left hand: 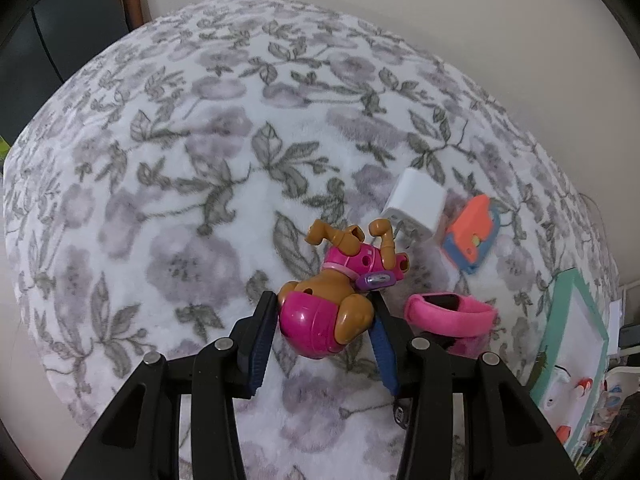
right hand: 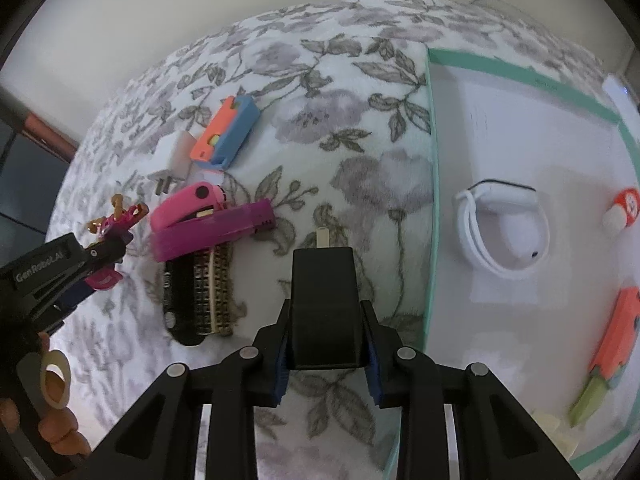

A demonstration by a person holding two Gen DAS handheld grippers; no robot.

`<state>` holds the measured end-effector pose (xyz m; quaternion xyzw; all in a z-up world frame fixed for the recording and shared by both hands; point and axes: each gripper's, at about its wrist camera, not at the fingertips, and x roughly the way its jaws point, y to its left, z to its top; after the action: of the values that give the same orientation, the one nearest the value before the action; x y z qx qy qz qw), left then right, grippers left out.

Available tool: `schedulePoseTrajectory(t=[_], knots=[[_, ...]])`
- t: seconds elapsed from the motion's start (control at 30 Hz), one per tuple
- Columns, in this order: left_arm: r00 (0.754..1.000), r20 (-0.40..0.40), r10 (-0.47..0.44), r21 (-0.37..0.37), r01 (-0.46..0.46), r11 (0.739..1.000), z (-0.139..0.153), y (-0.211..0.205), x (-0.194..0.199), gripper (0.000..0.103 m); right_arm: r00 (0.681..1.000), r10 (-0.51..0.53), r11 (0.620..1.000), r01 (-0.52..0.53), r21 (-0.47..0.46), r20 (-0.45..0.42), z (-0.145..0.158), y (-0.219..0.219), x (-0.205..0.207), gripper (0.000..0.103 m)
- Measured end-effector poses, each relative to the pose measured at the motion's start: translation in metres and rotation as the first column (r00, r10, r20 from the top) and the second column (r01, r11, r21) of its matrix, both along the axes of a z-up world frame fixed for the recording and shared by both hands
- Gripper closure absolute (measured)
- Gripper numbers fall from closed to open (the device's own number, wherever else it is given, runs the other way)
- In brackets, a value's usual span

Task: Organize rigid objects
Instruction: 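Grasp the pink-brown toy dog with the left gripper while the right grasps the black charger, then carry the toy dog and black charger over the tray with both grippers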

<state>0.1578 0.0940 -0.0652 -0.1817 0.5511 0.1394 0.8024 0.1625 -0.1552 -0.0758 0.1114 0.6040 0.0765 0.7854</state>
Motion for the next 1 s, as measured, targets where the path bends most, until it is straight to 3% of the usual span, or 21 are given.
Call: schedulePoseTrajectory(t=[0.3, 0.6, 0.8, 1.0], knots=[[0.998, 0.064, -0.014, 0.011, 0.013, 1.000, 0.031, -0.009, -0.007, 0.056, 0.996, -0.025, 0.999, 0.022, 0.029, 0.084, 0.035, -0.010, -0.006, 0.071], [0.986, 0.126, -0.113, 0.032, 0.110, 0.993, 0.064, -0.049, -0.007, 0.056, 0.966, -0.126, 0.990, 0.138, -0.036, 0.224, 0.084, -0.052, -0.015, 0.071], [0.960, 0.142, -0.240, 0.062, 0.234, 0.970, 0.080, -0.101, -0.008, 0.056, 0.953, -0.194, 0.972, 0.219, -0.084, 0.232, 0.084, -0.089, -0.018, 0.071], [0.925, 0.118, -0.363, 0.088, 0.354, 0.931, 0.080, -0.155, -0.013, 0.056, 0.934, -0.295, 0.942, 0.319, -0.104, 0.200, 0.075, -0.134, -0.026, 0.071]])
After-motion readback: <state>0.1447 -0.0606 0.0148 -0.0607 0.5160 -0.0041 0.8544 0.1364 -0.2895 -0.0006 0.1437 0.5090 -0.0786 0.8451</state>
